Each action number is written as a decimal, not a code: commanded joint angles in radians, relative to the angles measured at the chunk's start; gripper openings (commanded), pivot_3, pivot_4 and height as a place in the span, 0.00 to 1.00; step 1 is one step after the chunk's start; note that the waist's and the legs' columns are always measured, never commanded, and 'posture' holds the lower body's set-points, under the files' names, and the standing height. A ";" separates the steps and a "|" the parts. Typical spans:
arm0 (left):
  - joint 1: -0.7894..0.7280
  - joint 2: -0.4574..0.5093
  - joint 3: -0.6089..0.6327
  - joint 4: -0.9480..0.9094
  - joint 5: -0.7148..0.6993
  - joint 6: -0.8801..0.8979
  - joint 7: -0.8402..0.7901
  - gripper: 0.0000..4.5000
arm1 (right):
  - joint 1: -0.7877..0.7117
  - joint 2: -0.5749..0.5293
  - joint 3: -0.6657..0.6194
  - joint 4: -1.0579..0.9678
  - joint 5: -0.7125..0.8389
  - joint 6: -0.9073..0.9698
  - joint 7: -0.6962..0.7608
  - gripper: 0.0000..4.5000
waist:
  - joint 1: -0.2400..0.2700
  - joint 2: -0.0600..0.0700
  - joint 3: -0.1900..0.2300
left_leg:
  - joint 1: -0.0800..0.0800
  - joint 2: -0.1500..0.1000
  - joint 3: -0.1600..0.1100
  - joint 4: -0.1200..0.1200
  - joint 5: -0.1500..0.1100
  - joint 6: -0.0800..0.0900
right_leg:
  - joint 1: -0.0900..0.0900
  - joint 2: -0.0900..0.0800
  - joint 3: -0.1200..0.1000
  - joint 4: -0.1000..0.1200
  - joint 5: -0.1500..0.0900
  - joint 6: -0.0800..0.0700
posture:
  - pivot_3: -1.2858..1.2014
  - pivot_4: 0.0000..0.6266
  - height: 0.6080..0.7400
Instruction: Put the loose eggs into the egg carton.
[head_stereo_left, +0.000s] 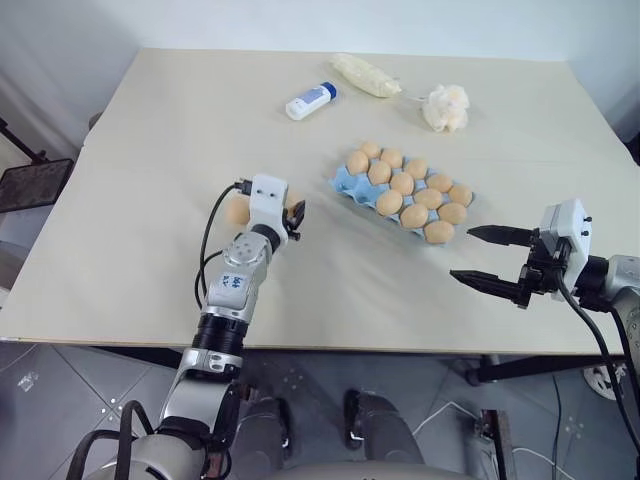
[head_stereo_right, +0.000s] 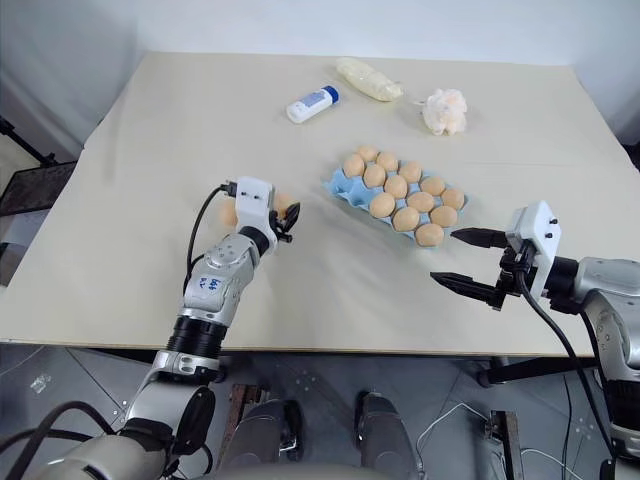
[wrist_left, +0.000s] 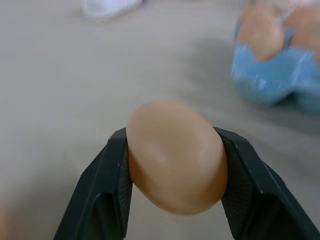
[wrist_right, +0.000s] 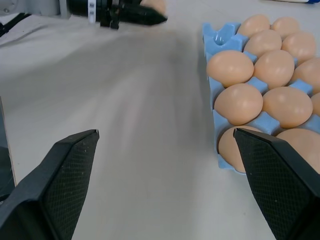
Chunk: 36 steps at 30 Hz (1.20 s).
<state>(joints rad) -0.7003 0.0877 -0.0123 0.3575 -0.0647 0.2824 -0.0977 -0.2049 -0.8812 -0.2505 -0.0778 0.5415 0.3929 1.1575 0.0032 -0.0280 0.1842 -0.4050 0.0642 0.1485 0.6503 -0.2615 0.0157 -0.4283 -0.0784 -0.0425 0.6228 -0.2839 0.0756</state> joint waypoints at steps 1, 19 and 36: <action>-0.086 0.003 -0.028 0.031 0.019 -0.096 -0.058 0.44 | 0.010 -0.011 -0.056 -0.037 0.018 -0.011 -0.013 1.00 | 0.002 0.000 0.000 | 0.000 0.000 0.000 0.000 0.000 0.000 | 0.000 0.000 0.000 0.000 0.000 0.000 | 0.52 0.24 1.00; -0.379 -0.147 -0.020 0.558 0.004 -0.395 -0.224 0.44 | 0.157 0.009 -0.152 -0.155 0.043 0.001 -0.102 1.00 | 0.019 -0.001 0.000 | -0.001 -0.004 0.000 0.001 -0.001 0.001 | 0.000 0.002 -0.001 -0.002 0.000 0.001 | 0.52 0.24 1.00; -0.488 -0.174 0.026 0.772 0.034 -0.401 -0.163 1.00 | 0.218 0.007 -0.168 -0.191 0.059 0.000 -0.149 1.00 | 0.020 -0.002 0.001 | -0.002 -0.006 -0.001 0.001 -0.001 0.002 | 0.000 0.002 -0.002 -0.002 0.001 0.001 | 0.52 0.24 1.00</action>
<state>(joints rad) -1.1538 -0.0805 0.0152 1.1458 -0.0358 -0.1075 -0.2551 0.0142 -0.8727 -0.3739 -0.2458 0.5827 0.3952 1.0127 0.0233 -0.0296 0.1851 -0.4066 0.0579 0.1476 0.6511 -0.2623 0.0177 -0.4282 -0.0761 -0.0443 0.6207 -0.2833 0.0770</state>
